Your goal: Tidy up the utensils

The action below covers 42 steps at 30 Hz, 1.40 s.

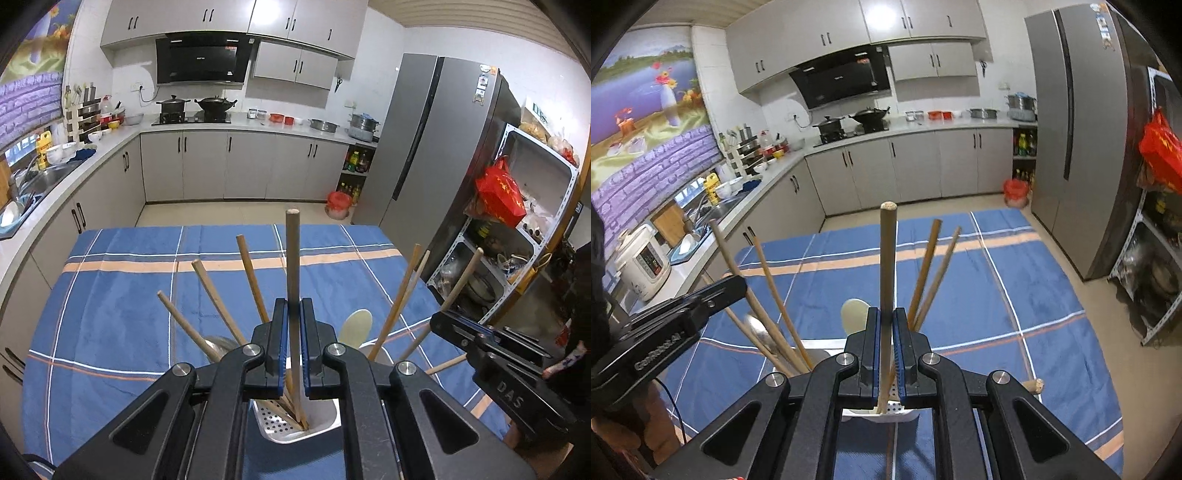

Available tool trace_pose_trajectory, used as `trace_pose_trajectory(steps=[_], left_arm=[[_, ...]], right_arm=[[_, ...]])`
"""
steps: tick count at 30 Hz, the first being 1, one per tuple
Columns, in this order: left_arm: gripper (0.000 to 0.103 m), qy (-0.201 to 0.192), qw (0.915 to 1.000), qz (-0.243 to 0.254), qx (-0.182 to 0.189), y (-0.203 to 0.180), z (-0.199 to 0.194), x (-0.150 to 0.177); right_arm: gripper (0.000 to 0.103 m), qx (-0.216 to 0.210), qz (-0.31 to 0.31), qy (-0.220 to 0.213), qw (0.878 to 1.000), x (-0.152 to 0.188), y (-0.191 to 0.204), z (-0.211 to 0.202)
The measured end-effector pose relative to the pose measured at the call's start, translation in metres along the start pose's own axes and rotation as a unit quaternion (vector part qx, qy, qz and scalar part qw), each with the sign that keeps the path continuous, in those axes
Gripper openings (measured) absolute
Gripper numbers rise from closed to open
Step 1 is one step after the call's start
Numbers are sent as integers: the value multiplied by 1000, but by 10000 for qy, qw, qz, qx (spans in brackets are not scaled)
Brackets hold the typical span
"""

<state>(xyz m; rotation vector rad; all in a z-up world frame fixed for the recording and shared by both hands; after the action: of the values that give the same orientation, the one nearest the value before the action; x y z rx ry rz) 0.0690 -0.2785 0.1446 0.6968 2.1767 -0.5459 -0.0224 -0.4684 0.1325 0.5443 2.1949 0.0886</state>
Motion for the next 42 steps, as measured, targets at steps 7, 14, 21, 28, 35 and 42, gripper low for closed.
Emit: trace_pose_trajectory(steps=[7,14,21,28,35,42], left_arm=[[10,-56,9999,-98,34,0,-21,0],[29,-289,9994,-175,-112,-4,-59,4],[47,-436,9975,-260,-501,-9,-111,25],[67,-550,9932,-418,-936,-18,-168,53],[76,-774,9852,-179,-1519,-35,-210,76],[91,-1195,9696,-24,-2133,-43,-251,86]], right_arm=[[35,66,154,-179,9997,-5,-9,-14],[46,-46,216,-495,9985,-8,-5,-48],[54,-210,282,-774,9964,10,-11,-94],[59,-289,406,-1009,9937,40,-22,-138],[62,-234,485,-1076,9927,65,-33,-164],[65,-263,485,-1072,9927,83,-33,-186]])
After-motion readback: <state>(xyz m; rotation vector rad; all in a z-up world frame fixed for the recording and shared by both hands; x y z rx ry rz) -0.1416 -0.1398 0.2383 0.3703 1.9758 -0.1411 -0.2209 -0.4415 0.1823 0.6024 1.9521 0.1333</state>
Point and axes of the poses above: each gripper's, at about its wrist camera, not at the fingertips, and z roughly the way its jaws point, y to its left, x to its underside, the point moved 7 cm from there along z, roughly the way its jaws point, and after that the axes turned 3 degrees about z, right-handed, at the moved point
